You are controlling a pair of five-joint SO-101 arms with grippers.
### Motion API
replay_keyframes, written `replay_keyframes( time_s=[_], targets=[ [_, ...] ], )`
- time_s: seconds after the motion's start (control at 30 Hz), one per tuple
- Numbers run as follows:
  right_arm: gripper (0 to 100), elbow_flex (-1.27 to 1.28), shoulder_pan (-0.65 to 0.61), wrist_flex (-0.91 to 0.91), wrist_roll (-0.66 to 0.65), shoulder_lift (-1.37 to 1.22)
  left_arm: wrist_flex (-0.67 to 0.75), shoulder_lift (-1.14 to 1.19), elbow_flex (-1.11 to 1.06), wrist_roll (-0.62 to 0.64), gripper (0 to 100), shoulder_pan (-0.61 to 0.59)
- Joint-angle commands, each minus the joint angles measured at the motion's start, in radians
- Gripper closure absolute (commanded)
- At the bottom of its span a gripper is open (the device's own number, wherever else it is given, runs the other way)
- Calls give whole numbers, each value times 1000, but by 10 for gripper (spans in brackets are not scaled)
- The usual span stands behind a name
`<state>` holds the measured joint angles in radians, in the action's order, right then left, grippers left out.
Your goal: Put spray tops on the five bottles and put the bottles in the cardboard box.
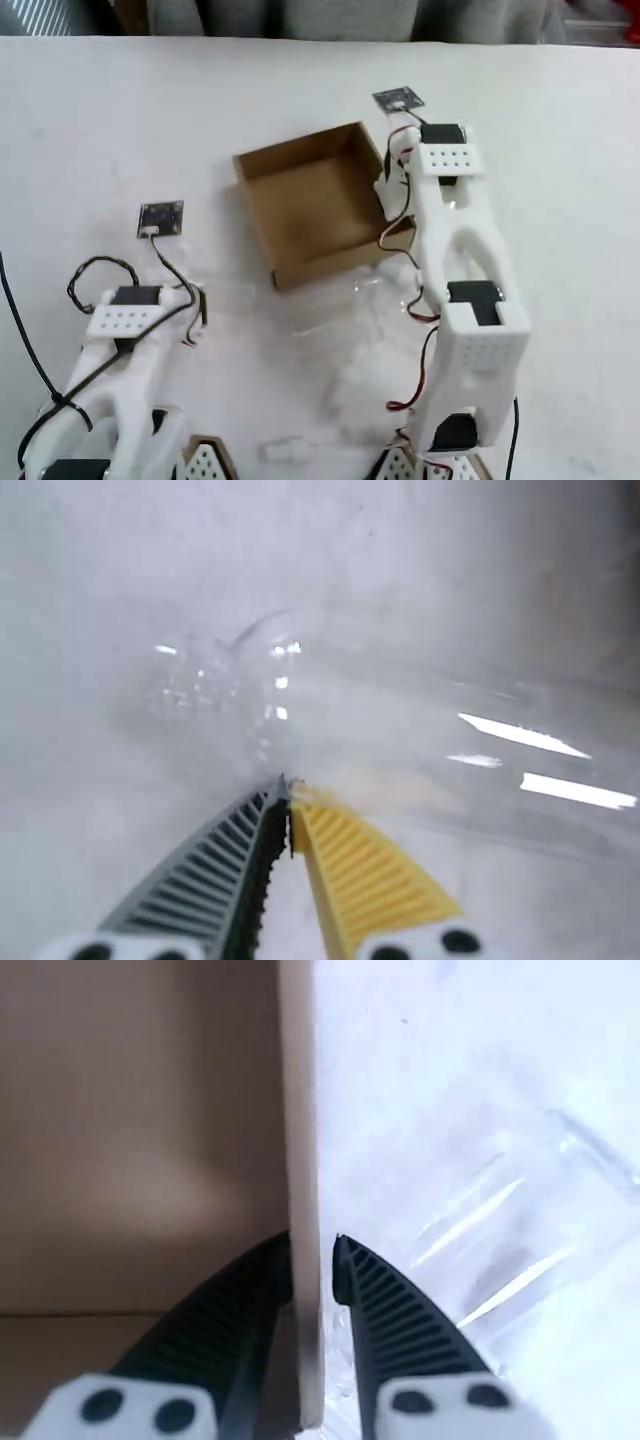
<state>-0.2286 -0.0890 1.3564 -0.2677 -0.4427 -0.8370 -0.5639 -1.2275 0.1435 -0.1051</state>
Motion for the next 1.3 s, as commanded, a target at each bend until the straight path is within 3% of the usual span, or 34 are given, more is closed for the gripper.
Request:
replay_keyframes(
  time_s=[0.0,0.27,0.37,0.53,0.97,1.27],
  targets=[
    [932,-14,47,5,74,54,17,7,51,11,969,-8],
    [815,-40,48,102,129,105,17,7,51,11,969,-8],
    [839,-38,54,119,235,90,17,7,51,11,969,-8],
    [988,-38,48,159,295,62,17,7,52,11,969,-8],
    [977,-12,54,234,485,48,17,7,52,11,969,-8],
    [947,-6,28,91,635,36,17,7,52,11,969,-8]
  ],
)
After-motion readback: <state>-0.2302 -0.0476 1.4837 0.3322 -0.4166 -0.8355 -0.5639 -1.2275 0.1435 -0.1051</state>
